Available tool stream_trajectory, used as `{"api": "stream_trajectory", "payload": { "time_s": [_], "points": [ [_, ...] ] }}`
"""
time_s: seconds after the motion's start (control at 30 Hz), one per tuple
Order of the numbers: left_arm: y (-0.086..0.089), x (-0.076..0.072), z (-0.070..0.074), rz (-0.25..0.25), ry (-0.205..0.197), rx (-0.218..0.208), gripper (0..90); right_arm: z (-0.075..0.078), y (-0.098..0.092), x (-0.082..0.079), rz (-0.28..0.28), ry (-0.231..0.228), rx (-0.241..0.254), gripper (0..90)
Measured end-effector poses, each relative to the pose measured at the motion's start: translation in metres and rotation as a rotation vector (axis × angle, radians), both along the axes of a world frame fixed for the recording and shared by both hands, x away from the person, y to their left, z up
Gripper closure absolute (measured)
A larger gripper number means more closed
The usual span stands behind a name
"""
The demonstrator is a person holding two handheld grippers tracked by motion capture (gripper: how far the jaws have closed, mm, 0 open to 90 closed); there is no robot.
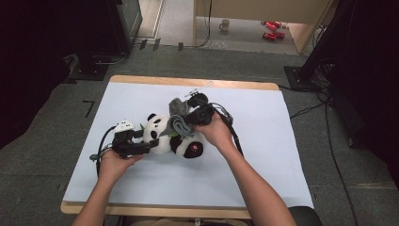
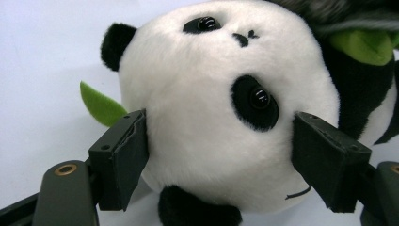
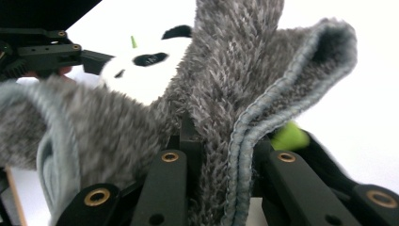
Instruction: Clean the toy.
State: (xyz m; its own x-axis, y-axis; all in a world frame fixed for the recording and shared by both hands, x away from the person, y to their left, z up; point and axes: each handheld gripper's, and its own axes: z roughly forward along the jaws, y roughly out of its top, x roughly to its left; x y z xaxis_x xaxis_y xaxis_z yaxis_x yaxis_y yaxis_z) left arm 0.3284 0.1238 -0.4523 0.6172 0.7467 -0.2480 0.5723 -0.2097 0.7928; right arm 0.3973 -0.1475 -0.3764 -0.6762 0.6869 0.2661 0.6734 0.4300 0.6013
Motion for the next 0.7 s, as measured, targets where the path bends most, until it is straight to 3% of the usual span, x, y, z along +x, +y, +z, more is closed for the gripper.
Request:
{"api": "stream_trajectory", "payload": {
  "time_s": [0.07, 0.13, 0.3, 0.47, 0.57, 0.7],
  "points": [
    [0.001, 0.001, -0.001, 0.005, 0.005, -0.005, 22.5, 0.005, -0.01, -0.002, -0.018, -0.026, -0.019, 77.0],
    [0.002, 0.001, -0.001, 0.002, 0.004, -0.012, 22.5, 0.007, -0.017, -0.003, -0.025, -0.051, -0.069, 77.4],
    [0.005, 0.0, 0.005, -0.011, -0.025, -0.06, 22.5, 0.002, -0.028, -0.001, -0.049, -0.049, -0.079, 77.5],
    [0.004, -0.007, 0.008, -0.065, -0.055, -0.025, 23.5, -0.003, -0.028, 0.008, -0.081, -0.058, -0.071, 77.6],
    [-0.001, -0.004, 0.003, -0.07, -0.072, -0.002, 21.5, -0.005, -0.028, 0.014, -0.086, -0.046, -0.054, 77.6],
    [-0.011, 0.001, -0.005, -0.073, -0.131, 0.051, 15.6, -0.004, -0.027, 0.017, -0.097, -0.037, -0.048, 77.6]
  ]
}}
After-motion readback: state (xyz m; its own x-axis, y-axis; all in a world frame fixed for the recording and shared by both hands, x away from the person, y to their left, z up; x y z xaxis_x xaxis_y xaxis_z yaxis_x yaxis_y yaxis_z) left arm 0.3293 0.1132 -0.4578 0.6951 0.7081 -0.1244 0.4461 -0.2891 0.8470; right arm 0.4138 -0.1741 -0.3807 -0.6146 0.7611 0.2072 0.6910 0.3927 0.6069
